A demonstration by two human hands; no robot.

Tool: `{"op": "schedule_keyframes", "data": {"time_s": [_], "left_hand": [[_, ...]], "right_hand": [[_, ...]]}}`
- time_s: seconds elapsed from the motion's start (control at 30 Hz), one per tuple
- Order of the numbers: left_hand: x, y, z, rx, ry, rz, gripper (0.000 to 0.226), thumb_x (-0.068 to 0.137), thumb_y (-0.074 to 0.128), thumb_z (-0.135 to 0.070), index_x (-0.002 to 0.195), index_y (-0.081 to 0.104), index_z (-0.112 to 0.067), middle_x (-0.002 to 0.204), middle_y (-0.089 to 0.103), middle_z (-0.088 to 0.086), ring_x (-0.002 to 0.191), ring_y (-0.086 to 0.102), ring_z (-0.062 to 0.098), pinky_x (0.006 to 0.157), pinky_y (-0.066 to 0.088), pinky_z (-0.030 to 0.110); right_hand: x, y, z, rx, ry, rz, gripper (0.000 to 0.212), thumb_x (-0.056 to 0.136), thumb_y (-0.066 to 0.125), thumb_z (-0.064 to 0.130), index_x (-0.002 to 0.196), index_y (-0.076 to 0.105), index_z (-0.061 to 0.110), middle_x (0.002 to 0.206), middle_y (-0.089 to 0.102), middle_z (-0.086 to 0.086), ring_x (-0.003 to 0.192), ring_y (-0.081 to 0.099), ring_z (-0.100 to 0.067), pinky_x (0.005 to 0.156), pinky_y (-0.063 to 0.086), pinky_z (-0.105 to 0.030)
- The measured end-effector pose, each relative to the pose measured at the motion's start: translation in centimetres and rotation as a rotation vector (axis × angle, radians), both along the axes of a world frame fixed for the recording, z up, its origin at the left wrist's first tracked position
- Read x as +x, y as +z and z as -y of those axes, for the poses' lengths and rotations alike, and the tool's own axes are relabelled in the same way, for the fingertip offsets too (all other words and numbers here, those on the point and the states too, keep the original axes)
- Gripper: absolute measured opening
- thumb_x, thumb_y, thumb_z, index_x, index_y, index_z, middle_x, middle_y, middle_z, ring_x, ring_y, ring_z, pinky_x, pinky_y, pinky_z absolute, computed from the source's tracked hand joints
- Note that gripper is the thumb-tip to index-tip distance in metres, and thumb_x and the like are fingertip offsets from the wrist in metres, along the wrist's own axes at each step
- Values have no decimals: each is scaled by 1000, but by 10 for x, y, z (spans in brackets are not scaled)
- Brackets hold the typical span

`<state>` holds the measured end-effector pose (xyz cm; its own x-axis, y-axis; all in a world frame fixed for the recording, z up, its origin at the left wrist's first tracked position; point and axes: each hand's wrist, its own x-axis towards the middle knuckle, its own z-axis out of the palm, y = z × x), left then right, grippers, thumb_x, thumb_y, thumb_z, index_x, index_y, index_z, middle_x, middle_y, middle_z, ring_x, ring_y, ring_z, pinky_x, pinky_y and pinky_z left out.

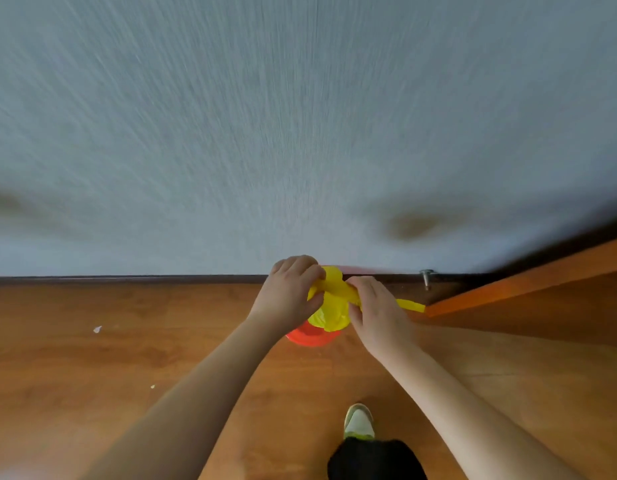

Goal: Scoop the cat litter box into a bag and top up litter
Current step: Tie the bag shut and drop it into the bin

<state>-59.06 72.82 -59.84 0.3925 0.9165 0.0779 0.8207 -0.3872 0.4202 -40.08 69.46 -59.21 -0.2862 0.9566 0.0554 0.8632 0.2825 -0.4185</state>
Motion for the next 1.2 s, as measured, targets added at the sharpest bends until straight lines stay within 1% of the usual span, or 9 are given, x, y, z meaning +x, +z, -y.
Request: {"op": "schedule_keyframes", "data": {"time_s": [0.2, 0.53, 0.6, 0.7, 0.8, 0.87, 0.97, 1.1, 1.2], "left_hand": [[-5, -128, -13, 107, 28, -2, 25, 79, 61, -28, 99, 65, -15, 99, 65, 2, 92, 63, 26, 84, 49, 40], [-6, -291, -21, 236, 14, -91, 23, 77, 59, -27, 95, 65, -14, 93, 66, 2, 88, 62, 27, 80, 46, 38], [-5, -310, -26, 223, -24, -153, 19, 74, 67, -24, 90, 64, -14, 88, 64, 2, 85, 62, 27, 78, 47, 37], [-4, -326, -33, 192, -61, -265, 17, 68, 71, -21, 80, 63, -13, 81, 63, 3, 80, 62, 27, 75, 47, 37], [-1, -336, -36, 141, -84, -335, 20, 60, 75, -17, 73, 60, -13, 72, 60, 3, 72, 61, 28, 71, 51, 39], [0, -343, -34, 126, -93, -363, 22, 56, 75, -13, 70, 58, -13, 68, 58, 3, 67, 61, 29, 69, 52, 38], [0, -358, -32, 122, -82, -405, 20, 57, 74, -9, 69, 58, -14, 65, 59, 4, 63, 60, 28, 67, 52, 38], [-1, -380, -28, 104, -66, -456, 18, 60, 72, -8, 71, 60, -14, 67, 60, 4, 64, 60, 28, 65, 49, 39], [-2, -396, -22, 61, -77, -493, 13, 71, 67, -9, 80, 62, -15, 77, 65, 3, 75, 63, 27, 74, 49, 39]], "right_hand": [[-2, -123, -29, -14, 12, 14, 35, 89, 61, 19, 123, 54, 14, 114, 60, -1, 107, 57, -18, 93, 48, -31], [-3, -290, -55, 115, 123, 40, 35, 80, 66, 7, 114, 58, 8, 105, 62, -6, 100, 59, -24, 87, 48, -35], [-3, -314, -59, 147, 128, 66, 36, 76, 68, 6, 111, 60, 7, 101, 63, -7, 94, 61, -24, 82, 50, -35], [-8, -334, -58, 176, 109, 121, 39, 68, 75, 6, 104, 63, 8, 88, 66, -5, 80, 65, -23, 66, 54, -31], [-13, -345, -59, 202, 129, 242, 41, 56, 81, 9, 94, 66, 10, 66, 63, 0, 60, 63, -19, 48, 48, -28], [-15, -353, -60, 196, 147, 303, 41, 53, 81, 9, 91, 66, 9, 60, 60, 0, 53, 61, -20, 41, 43, -27], [-19, -366, -63, 192, 168, 400, 37, 55, 78, 8, 90, 66, 9, 56, 59, -1, 50, 59, -21, 41, 42, -28], [-27, -385, -62, 165, 202, 481, 30, 61, 74, 6, 88, 63, 10, 61, 63, -4, 56, 61, -25, 50, 47, -32], [-30, -392, -56, 110, 194, 517, 20, 67, 73, 8, 84, 63, 12, 67, 65, -5, 62, 63, -27, 57, 50, -35]]}}
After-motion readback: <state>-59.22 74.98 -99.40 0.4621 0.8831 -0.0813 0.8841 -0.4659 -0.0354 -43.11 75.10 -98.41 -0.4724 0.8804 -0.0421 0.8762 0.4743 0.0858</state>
